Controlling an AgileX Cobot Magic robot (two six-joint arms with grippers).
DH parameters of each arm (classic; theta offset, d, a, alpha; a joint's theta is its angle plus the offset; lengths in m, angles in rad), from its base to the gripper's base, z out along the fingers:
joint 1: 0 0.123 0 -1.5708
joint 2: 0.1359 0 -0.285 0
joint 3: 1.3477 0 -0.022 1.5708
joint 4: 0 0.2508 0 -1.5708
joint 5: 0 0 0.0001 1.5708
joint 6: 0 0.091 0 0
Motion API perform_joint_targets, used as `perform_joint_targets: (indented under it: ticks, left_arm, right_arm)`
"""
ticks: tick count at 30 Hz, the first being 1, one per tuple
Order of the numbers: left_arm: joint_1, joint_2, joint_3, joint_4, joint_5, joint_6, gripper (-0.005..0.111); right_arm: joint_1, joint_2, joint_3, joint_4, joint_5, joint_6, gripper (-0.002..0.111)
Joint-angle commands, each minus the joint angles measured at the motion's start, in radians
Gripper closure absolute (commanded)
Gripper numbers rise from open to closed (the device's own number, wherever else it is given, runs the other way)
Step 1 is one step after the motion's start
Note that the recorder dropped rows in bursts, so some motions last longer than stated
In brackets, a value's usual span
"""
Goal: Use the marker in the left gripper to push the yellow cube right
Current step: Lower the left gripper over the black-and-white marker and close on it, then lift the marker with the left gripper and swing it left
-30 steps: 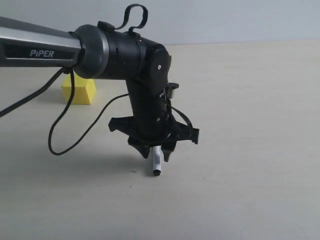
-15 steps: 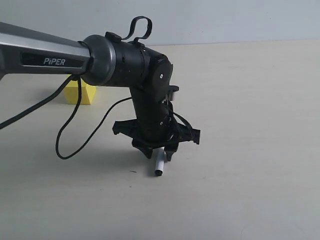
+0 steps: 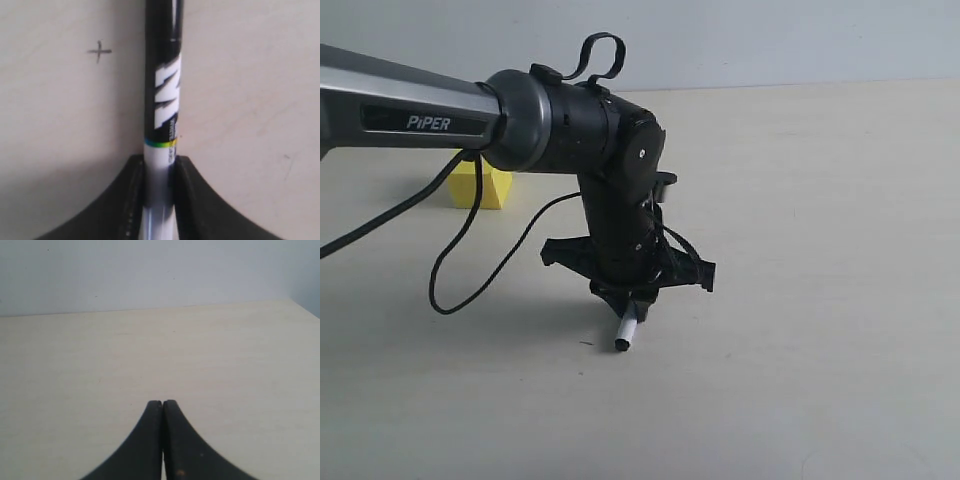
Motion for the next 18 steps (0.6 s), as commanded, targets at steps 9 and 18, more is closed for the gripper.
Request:
perform_joint_targets:
  ticks: [9,18]
  left_arm:
    - [-0.003,-0.255,0.005,0.282,0.162,0.139,0.107]
    - [0.327,-0.594,0.086,0.798,0.305,0.085,0.107]
  right_arm:
    - [0.002,-0.004,0.004,-0.001,-0.012,-0.001,0.108]
    - [0.002,-0.004,0.004,-0.001,-0.009,-0.001,0.108]
